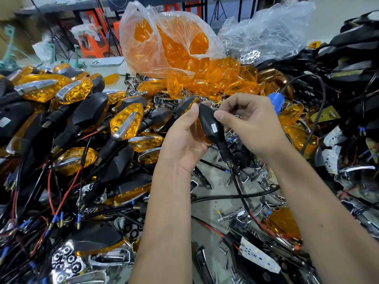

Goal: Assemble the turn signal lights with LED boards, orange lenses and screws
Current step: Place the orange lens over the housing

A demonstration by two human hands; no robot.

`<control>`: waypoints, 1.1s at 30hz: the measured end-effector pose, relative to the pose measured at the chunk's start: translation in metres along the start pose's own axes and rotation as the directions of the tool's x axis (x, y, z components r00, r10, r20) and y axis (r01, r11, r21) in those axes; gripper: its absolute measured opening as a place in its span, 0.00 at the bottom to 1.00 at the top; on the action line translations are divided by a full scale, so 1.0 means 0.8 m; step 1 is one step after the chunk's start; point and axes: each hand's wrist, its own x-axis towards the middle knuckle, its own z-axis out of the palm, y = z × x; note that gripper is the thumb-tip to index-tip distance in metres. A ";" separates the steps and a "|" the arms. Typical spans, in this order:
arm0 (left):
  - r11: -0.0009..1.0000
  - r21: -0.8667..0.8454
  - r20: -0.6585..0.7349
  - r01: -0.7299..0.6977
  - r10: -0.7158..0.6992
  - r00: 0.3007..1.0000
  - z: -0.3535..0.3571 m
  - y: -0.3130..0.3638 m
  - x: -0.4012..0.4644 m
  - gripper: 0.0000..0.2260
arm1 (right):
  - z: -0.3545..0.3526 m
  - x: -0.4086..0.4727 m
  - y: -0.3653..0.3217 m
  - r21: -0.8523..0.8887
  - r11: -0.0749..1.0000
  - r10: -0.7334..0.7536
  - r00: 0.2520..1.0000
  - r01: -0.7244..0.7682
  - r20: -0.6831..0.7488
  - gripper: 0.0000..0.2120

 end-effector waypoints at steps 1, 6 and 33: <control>1.000 0.004 0.018 -0.003 0.003 1.000 0.000 0.001 -0.001 0.13 | -0.002 0.000 -0.001 0.061 0.998 0.027 1.000 -0.028 0.013 0.04; 0.998 0.059 0.046 -0.004 0.002 0.999 0.003 0.003 -0.007 0.14 | -0.006 -0.001 -0.002 0.251 0.954 0.149 0.985 -0.167 0.091 0.05; 0.925 0.314 -0.127 -0.214 0.264 0.956 0.012 0.001 -0.007 0.14 | 0.006 -0.005 -0.011 -0.107 0.951 0.305 0.931 -0.289 0.202 0.14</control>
